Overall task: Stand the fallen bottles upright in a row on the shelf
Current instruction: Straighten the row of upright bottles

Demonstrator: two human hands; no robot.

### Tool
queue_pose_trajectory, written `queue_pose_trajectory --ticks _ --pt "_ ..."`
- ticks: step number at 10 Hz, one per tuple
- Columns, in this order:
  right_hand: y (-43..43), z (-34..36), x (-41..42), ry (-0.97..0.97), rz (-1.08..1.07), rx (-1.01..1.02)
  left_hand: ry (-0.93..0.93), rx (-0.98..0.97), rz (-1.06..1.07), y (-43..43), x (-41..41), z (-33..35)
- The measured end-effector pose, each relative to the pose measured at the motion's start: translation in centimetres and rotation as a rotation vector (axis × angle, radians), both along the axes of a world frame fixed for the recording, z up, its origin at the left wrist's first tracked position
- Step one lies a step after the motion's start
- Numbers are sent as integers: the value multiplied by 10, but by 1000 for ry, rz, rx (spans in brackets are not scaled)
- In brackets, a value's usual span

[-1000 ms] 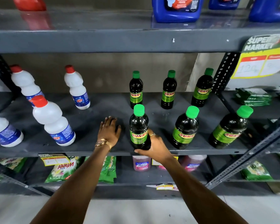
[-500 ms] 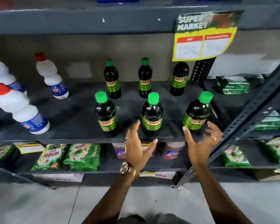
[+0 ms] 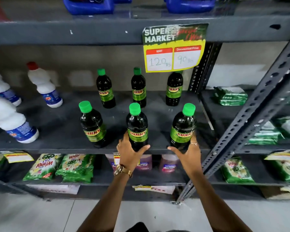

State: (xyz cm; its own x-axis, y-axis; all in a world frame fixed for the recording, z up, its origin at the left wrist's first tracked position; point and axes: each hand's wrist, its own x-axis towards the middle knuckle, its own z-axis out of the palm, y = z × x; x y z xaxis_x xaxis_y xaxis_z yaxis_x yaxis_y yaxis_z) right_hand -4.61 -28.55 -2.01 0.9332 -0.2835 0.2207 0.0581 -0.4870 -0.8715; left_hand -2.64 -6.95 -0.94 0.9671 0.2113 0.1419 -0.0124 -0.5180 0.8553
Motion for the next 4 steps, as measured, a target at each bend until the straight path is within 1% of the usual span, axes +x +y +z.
queue_pose_trajectory --ticks 1,3,4 --pt "0 -1 -1 20 15 -8 -30 -1 -7 0 -3 1" --pt "4 1 1 61 -39 -5 -74 -14 -6 0 -5 4" --pt "5 2 1 41 -24 -16 -83 -18 -8 -2 -5 5"
